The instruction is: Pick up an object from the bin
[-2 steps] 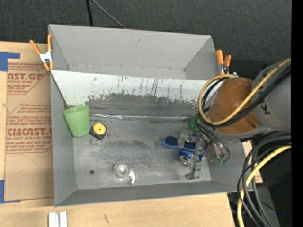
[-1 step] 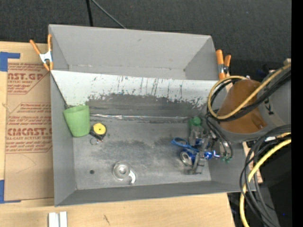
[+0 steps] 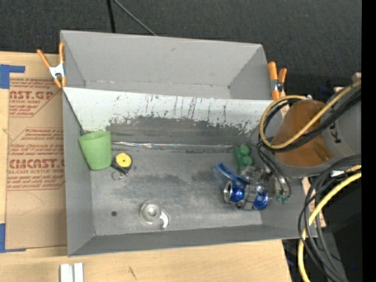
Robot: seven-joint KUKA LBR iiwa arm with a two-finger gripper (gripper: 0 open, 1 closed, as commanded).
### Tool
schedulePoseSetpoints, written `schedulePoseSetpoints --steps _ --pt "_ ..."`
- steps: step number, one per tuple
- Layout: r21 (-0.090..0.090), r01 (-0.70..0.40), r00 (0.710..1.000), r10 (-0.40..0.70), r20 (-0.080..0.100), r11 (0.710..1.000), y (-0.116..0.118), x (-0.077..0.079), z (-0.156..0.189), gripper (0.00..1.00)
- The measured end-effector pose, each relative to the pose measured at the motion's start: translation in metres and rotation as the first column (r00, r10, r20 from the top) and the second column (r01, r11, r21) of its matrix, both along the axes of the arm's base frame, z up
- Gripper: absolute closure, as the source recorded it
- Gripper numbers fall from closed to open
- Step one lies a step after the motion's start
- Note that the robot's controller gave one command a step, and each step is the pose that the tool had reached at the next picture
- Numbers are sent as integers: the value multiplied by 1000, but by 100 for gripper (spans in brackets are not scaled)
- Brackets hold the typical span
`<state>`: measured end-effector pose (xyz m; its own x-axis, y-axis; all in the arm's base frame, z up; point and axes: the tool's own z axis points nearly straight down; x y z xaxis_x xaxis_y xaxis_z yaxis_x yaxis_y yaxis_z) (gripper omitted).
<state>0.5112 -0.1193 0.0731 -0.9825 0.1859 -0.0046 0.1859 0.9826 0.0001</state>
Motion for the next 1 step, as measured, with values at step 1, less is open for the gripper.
schedulePoseSetpoints --steps 1 --pt "0 -19 1000 19 4 1000 7 -3 123 100"
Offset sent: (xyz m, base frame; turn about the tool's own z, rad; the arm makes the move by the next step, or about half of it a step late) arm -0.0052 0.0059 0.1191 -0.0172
